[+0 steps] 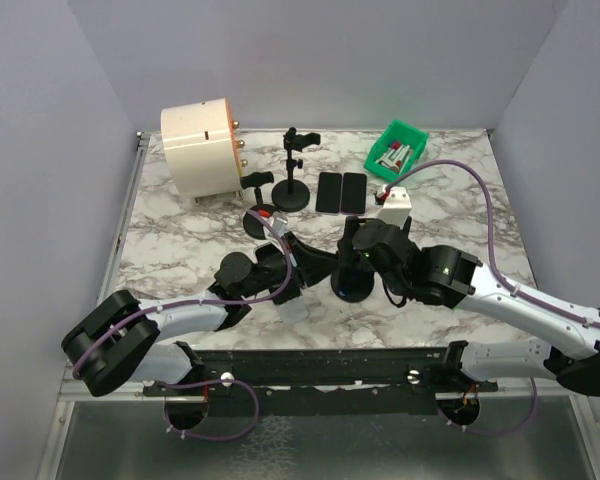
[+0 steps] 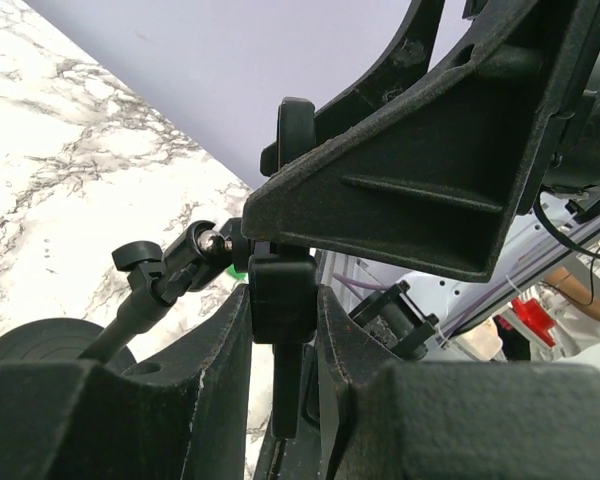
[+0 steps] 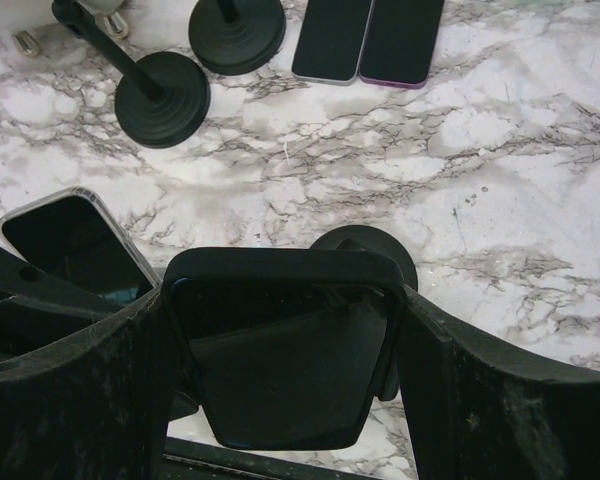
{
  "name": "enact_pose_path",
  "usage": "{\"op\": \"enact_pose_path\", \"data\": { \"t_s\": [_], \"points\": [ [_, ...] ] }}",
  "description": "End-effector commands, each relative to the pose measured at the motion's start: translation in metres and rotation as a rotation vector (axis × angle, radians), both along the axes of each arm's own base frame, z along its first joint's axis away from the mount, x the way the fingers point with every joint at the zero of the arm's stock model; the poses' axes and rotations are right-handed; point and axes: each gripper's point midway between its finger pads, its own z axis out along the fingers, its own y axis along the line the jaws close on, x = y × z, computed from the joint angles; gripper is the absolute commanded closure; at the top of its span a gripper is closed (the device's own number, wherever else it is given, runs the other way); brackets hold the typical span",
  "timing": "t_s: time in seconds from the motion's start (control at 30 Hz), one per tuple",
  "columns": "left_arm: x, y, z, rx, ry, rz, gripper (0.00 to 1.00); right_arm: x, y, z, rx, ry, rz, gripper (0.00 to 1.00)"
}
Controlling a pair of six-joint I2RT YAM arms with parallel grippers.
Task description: Remove the phone from the phone stand
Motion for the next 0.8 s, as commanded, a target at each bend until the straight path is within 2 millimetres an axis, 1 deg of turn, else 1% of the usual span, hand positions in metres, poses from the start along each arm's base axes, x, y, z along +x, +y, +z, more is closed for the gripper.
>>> {"op": "enact_pose_path", "data": {
  "t_s": [0.0,0.5,0.57,0.77],
  "points": [
    [0.015,0.019,-0.007,-0.023,0.037,0.083,1.0,-0.005,-0.076,-0.028,-0.329,0.012,-0.131,1.0],
    [0.023,0.023,-0.018,-0.031,0.089,0.114,1.0,-0.009,-0.087,-0.035,-0.314,0.02,-0.153,1.0],
    [0.026,0.024,-0.021,-0.03,0.103,0.127,1.0,-0.01,-0.085,-0.033,-0.283,0.021,-0.15,1.0],
    [0.034,0.022,-0.03,-0.018,0.146,0.15,1.0,-0.012,-0.07,-0.024,-0.174,0.008,-0.09,1.0]
  ]
}}
